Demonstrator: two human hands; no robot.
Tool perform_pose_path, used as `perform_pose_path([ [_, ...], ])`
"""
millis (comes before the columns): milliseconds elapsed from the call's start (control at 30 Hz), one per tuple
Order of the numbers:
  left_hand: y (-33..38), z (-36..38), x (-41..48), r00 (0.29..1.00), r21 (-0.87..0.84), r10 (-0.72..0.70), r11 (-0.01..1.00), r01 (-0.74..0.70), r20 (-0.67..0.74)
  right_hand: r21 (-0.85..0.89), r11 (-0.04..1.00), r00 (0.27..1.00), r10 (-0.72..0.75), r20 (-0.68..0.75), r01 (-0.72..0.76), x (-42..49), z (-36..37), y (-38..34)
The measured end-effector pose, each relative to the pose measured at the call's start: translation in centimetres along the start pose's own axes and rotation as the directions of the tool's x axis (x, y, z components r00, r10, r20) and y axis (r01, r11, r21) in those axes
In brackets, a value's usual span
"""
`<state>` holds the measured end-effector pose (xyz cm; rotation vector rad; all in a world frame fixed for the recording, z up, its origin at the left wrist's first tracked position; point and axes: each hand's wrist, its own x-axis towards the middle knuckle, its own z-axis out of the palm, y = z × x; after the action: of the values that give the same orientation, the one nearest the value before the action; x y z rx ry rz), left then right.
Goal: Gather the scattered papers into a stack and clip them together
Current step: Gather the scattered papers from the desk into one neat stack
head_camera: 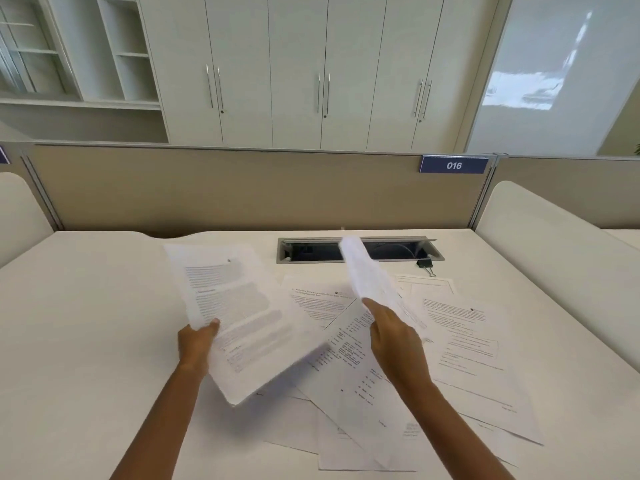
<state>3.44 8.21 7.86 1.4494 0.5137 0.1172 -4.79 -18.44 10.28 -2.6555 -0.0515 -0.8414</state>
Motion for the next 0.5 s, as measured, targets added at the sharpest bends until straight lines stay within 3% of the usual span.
perform_pose_path([
  [133,-1.1,1.8,-1.6,0.963,0.006,-0.101,0.995,0.103,0.250,-0.005,0.947,0.947,-0.322,-0.004,0.322,-0.8,0.0,-1.7],
  [233,-2.1,2.8,-2.3,0.926,0.006,-0.126,0.991,0.133,0.357,0.016,0.883,0.881,-0.468,0.066,0.468,-2.3,1.5,-1.5],
  [333,-3.1,3.0,-1.3,0.881,0.040,-0.215,0.975,0.219,0.422,0.101,0.849,0.826,-0.528,0.197,0.518,-3.6,2.1,-0.5],
  [433,-4.0,2.8,-0.1,0.846,0.165,-0.234,0.971,0.175,0.479,0.150,0.854,0.791,-0.518,0.326,0.498,-4.7,2.1,0.7],
  [500,-4.4,2.3,0.2,0.828,0.217,-0.258,0.961,0.169,0.498,0.268,0.889,0.826,-0.447,0.343,0.370,-4.8,1.4,1.4],
])
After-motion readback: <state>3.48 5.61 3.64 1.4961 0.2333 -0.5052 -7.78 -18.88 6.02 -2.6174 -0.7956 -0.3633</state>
